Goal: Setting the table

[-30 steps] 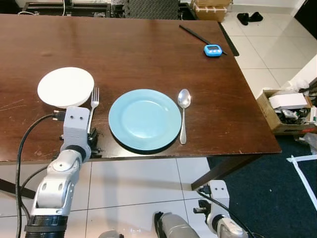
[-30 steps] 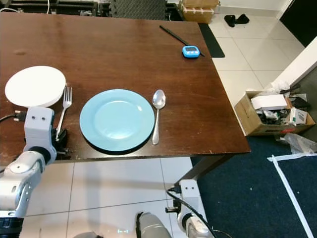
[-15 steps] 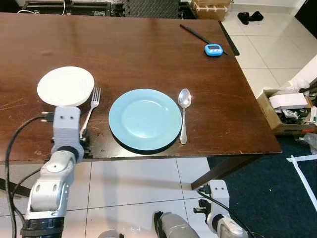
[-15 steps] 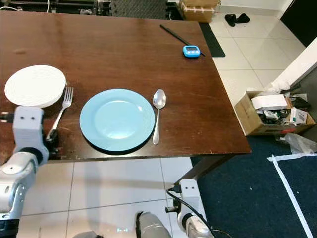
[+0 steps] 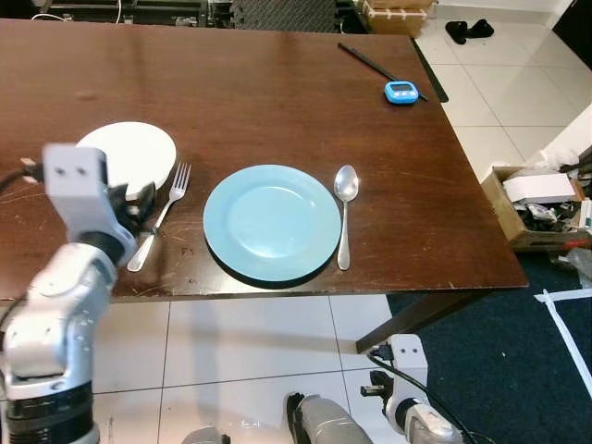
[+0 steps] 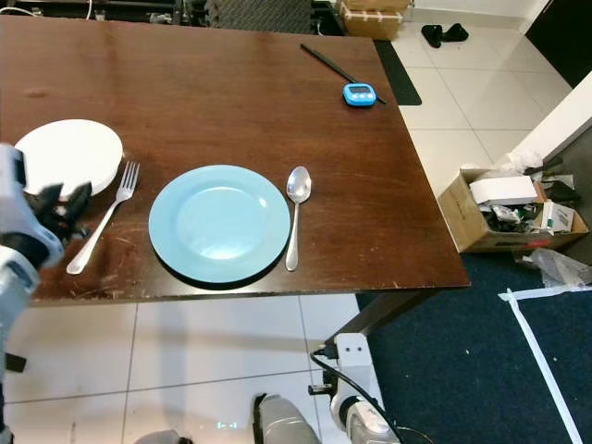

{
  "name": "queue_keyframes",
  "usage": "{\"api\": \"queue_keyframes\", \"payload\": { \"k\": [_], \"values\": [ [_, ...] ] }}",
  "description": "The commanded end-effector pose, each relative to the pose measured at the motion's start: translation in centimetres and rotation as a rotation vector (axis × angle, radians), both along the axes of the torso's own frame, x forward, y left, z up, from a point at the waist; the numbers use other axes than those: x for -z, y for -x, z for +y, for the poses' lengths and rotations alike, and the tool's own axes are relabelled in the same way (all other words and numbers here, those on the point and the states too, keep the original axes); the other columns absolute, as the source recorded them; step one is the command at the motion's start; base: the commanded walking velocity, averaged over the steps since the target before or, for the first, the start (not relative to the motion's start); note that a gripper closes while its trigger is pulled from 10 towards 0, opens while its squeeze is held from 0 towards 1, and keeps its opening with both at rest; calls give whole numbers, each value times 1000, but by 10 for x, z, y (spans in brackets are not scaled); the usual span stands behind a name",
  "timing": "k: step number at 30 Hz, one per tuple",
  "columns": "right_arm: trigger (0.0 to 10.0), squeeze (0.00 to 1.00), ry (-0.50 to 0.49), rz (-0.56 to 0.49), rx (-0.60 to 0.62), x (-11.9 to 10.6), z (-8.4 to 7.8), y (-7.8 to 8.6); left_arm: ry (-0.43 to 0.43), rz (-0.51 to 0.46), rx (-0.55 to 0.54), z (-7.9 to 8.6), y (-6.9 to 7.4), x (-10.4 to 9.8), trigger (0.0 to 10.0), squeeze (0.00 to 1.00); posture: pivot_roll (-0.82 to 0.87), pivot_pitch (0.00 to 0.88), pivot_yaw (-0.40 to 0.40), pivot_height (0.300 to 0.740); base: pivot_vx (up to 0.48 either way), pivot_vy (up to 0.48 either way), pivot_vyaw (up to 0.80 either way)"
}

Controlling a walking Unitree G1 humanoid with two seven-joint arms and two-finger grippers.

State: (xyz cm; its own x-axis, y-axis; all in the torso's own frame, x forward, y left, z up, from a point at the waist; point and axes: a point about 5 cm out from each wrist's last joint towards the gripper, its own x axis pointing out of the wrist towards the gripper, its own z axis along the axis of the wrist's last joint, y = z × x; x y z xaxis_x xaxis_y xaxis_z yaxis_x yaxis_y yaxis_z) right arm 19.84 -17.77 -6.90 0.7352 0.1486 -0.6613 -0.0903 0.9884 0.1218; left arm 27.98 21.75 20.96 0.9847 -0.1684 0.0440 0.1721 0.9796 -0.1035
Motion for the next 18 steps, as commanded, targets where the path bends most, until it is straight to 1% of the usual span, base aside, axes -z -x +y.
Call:
{"api": "queue_keyframes", "payload": {
  "k": [1,2,3,4,5,6,7,10,11,13,16,17,18],
  "values": [
    [10000,0,2,28,8,4,-2,8,25,10,98,-5,5,2,10000,0,30,126,-41,740,0,0,0],
    [10000,0,2,28,6,4,-2,7,-45,28,317,-16,17,0,10000,0,30,124,-44,740,0,0,0],
    [10000,0,2,28,4,4,-2,7,-105,66,513,-22,32,0,10000,0,29,122,-43,740,0,0,0],
    [10000,0,3,27,2,4,-2,7,-131,110,634,-24,42,1,10000,0,29,122,-43,740,0,0,0],
    [10000,0,3,26,3,3,-2,6,-143,159,704,-24,49,2,10000,0,29,122,-43,740,0,0,0],
    [10000,0,2,25,6,3,-2,5,-142,201,742,-21,53,4,10000,0,29,120,-38,740,0,0,0],
    [10000,0,2,25,6,3,-2,5,-142,201,742,-21,53,4,10000,0,29,120,-38,740,0,0,0],
    [10000,0,0,23,10,3,-1,5,-154,303,832,-17,62,8,10000,0,30,118,-32,740,0,0,0],
    [10000,0,0,23,10,3,-1,5,-154,303,832,-17,62,8,10000,0,30,118,-32,740,0,0,0],
    [10000,0,-2,24,12,4,-1,6,-196,357,855,-14,66,13,10000,0,30,118,-31,740,0,0,0],
    [10000,0,-4,27,15,5,0,8,-229,358,801,-8,59,15,10000,0,31,118,-29,740,0,0,0],
    [10000,0,-4,28,14,5,0,9,-263,365,784,-5,57,16,10000,0,31,119,-29,740,0,0,0],
    [10000,0,-5,29,14,5,0,9,-322,361,729,0,52,18,10000,0,31,119,-29,740,0,0,0]
  ]
}}
